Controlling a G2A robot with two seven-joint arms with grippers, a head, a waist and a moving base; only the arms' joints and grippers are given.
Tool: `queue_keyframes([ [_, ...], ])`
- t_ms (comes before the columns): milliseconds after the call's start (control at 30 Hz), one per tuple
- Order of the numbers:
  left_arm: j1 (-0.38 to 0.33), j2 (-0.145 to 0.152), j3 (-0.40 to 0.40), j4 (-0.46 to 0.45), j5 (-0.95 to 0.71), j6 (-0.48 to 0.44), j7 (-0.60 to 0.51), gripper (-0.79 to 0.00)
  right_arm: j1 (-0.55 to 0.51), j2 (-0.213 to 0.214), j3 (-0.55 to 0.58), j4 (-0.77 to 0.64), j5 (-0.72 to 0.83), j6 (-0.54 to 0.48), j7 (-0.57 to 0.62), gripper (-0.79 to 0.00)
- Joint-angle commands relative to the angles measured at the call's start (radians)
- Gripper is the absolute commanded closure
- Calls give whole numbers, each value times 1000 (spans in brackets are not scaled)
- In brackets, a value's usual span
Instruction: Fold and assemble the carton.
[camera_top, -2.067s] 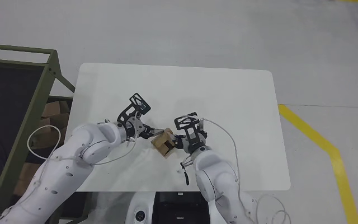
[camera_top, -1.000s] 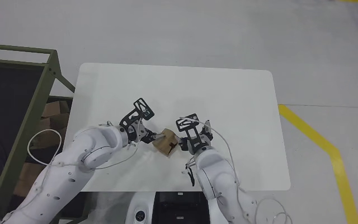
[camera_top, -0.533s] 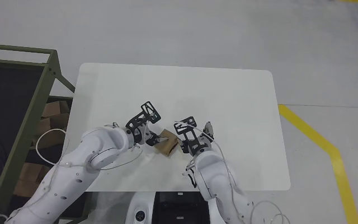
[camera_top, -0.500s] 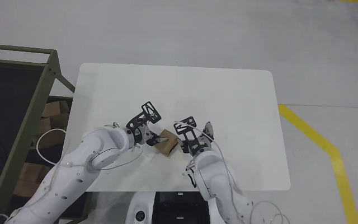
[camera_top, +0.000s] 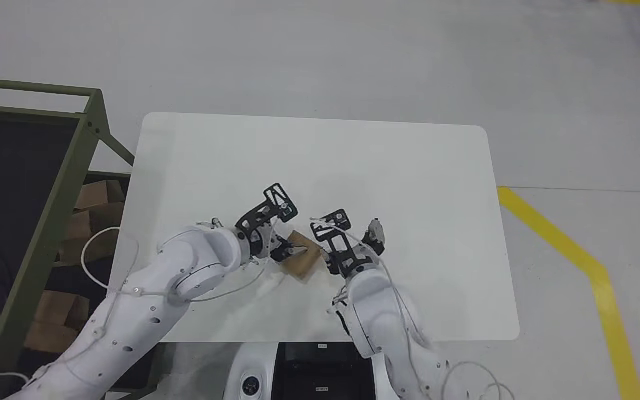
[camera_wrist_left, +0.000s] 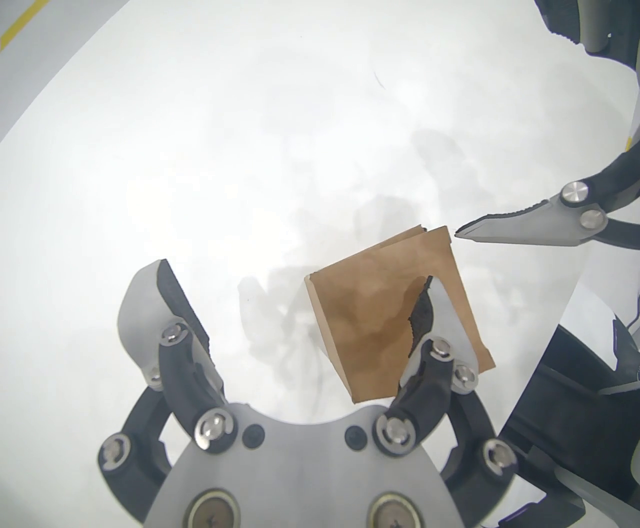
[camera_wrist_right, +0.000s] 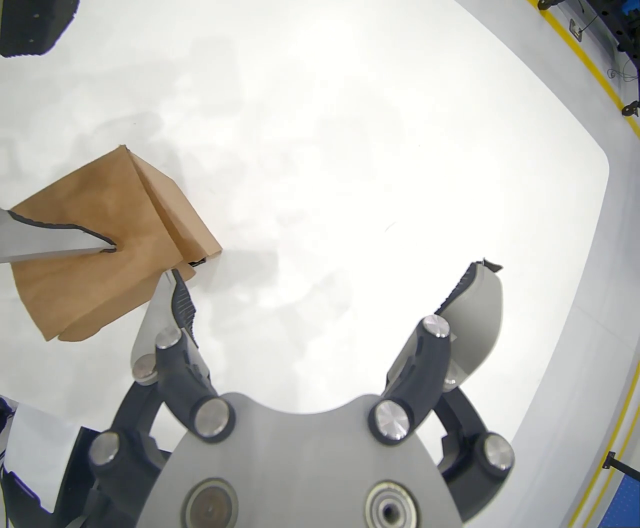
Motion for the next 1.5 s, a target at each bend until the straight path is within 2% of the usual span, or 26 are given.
queue_keyframes([
  [0, 2, -1, -8, 0, -6, -2, 2, -785, -8, 0, 6, -8, -1, -2, -3, -785],
  [500, 29, -4, -40, -10, 0, -22, 5, -785, -29, -2, -20, 4, -67, -92, -9, -785],
  [867, 34, -9, -53, -5, -2, -33, 1, -785, 16, -24, -62, 66, -88, -78, 20, -785],
  [1467, 28, -20, -48, 6, 22, -52, -21, -785, -3, -35, -54, 60, -106, -97, 13, -785],
])
